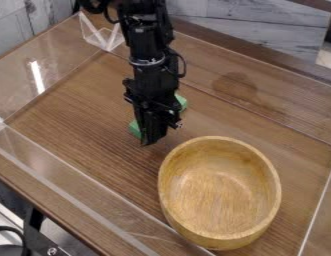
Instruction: Put the green block in the brown bowl
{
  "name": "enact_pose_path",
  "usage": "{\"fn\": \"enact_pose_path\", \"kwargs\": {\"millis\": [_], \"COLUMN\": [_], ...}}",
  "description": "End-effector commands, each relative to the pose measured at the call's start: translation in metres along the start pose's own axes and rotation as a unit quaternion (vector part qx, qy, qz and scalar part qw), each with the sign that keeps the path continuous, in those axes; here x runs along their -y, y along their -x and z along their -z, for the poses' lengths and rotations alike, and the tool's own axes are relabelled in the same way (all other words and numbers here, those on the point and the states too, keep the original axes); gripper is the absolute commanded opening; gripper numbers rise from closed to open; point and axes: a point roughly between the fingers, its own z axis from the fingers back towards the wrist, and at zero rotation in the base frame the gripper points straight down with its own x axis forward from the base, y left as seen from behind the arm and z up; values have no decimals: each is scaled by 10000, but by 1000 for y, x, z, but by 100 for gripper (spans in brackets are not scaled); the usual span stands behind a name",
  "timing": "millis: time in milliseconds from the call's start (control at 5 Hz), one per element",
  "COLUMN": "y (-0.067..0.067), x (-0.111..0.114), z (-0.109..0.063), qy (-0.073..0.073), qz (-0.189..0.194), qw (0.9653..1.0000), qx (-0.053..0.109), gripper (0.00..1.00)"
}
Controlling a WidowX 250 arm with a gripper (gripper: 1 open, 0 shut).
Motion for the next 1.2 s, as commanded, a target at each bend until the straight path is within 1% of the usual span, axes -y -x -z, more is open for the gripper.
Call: {"fn": "enact_pose_path", "kwargs": {"millis": [0,200,400,600,800,1000], "y": [-11,-19,-41,-60,-63,-65], "x": [2,10,21,27,18,9], "z": [-31,-51,-73,-88,-83,-77], "qy": [-162,-179,-243,-288,-344,-392], "qz": [-35,-82,40,221,351,456], "qw": [9997,9997,9995,9991,9985,9979], "qx": [182,123,174,217,231,247], "gripper": [0,0,0,0,100,100]}}
